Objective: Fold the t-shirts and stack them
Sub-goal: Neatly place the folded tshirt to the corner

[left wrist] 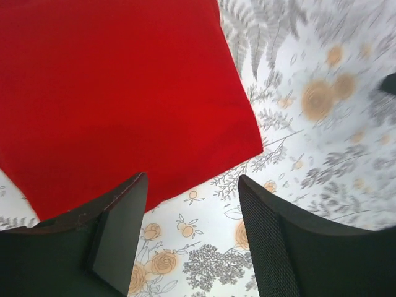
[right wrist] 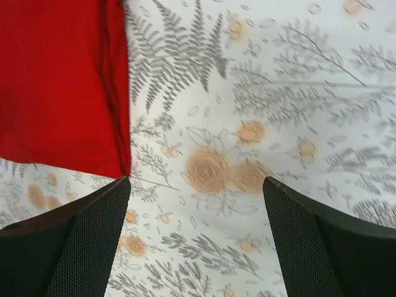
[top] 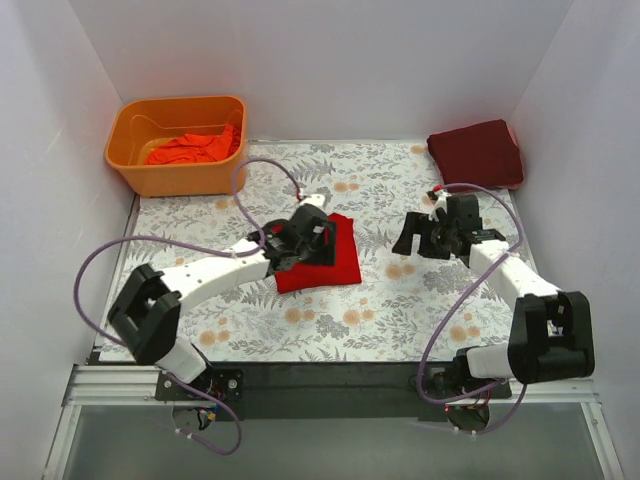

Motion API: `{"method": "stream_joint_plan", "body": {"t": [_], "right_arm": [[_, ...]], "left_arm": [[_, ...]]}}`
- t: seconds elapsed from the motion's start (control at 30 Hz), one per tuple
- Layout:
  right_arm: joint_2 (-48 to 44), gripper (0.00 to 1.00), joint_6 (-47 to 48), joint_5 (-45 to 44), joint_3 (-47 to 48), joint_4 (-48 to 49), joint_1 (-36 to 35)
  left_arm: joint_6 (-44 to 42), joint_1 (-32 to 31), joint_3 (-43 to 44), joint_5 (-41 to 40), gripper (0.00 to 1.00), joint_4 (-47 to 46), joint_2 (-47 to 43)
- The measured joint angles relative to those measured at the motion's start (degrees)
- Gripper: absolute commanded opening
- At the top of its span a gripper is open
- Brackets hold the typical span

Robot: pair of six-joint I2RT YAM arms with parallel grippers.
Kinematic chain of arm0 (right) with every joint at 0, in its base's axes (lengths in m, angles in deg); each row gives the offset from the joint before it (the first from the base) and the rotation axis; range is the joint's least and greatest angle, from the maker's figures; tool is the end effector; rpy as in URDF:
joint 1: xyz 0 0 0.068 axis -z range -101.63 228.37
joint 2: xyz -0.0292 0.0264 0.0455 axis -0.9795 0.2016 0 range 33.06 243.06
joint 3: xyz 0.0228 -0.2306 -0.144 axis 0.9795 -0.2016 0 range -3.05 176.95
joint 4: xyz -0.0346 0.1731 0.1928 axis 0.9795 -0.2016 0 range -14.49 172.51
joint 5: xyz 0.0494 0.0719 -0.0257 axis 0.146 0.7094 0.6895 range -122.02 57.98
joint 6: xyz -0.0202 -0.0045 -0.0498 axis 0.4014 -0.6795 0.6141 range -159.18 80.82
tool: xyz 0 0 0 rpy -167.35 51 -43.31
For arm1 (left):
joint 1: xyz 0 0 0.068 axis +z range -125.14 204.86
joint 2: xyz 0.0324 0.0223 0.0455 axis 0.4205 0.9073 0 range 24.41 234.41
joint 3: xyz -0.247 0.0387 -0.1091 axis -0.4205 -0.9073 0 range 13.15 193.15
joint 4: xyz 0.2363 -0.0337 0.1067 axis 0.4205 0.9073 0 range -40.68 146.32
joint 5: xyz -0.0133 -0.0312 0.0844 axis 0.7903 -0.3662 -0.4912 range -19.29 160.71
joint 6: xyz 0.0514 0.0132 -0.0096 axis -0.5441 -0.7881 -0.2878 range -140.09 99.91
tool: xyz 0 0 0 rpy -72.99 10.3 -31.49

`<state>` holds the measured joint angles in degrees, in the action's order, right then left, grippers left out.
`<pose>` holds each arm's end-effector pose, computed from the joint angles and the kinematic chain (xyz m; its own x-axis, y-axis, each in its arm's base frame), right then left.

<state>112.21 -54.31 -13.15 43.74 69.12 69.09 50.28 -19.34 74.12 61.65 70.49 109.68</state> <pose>0.2789 0.0572 0.2151 -0.7804 0.1229 -0.6131 -0.1777 0.8965 0.4059 0.2353 -0.2211 0.2526 -0.7456 -0.5723 -0.3412 -0.2767 0.7318 -0.6228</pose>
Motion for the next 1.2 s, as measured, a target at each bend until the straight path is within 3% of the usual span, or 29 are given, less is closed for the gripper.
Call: {"method": "stream_joint_plan", "body": {"t": [0.23, 0.53, 0.77, 0.83, 0.87, 1.03, 1.2], "right_arm": [[-8.17, 0.95, 0.33, -3.17, -4.04, -4.09, 4.20], [-7.54, 0.96, -0.61, -0.24, -6.91, -4.26, 4.39], [-7.52, 0.98, -1.27, 1.73, -8.48, -3.41, 4.39], [-7.52, 0.98, -1.42, 2.56, -8.66, -2.40, 4.39], [-7.48, 0.98, -1.46, 2.99, -8.85, -1.73, 4.39], [-5.40, 0.97, -3.82, 7.85, -9.99, 3.17, 4.37], [-1.29, 0.95, -11.89, 14.23, -14.58, 14.60, 3.74]], "left_arm": [[-4.50, -12.22, 9.07, -6.88, 0.40, 3.04, 16.00], [-11.15, -17.70, 18.60, -11.34, 0.37, 3.52, 28.50], [-13.55, -17.75, 19.67, -12.63, 0.36, 3.54, 31.61], [-13.68, -17.79, 19.67, -12.87, 0.23, 3.63, 31.74], [-13.73, -17.79, 19.65, -13.11, 0.02, 3.67, 31.74], [-13.42, -17.90, 19.50, -14.29, 0.00, 3.76, 31.61], [-11.76, -18.05, 17.25, -14.10, 0.00, 4.20, 29.09]]}}
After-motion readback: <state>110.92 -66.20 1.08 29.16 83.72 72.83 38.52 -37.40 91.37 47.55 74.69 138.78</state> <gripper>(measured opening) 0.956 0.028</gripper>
